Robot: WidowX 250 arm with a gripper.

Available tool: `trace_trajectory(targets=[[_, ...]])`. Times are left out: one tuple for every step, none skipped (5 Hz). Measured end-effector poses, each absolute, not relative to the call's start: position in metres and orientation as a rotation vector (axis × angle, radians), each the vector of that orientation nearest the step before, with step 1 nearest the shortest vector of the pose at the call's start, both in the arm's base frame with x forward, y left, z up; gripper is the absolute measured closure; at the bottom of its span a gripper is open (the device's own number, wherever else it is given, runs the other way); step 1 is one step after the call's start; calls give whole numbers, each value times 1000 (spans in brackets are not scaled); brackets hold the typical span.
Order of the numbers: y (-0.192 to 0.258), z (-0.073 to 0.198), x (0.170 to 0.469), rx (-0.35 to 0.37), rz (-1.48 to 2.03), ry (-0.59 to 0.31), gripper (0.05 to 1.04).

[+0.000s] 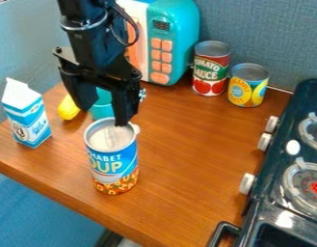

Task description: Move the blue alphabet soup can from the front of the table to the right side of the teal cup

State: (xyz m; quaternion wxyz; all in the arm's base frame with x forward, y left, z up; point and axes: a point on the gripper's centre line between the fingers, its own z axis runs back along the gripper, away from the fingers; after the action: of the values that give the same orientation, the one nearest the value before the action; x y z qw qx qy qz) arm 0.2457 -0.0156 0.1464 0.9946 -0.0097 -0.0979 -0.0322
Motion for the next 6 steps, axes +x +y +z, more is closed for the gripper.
trace_trajectory(targets=[[-16,141,244,-19,-67,-175,83],[-7,127,246,-28,-80,-121,83],[-6,122,245,-61,-99,-128,83],[-5,117,238,-63,-80,-71,83],[-1,108,233,-41,-59,-4,83],[6,99,227,11,4,109,83]])
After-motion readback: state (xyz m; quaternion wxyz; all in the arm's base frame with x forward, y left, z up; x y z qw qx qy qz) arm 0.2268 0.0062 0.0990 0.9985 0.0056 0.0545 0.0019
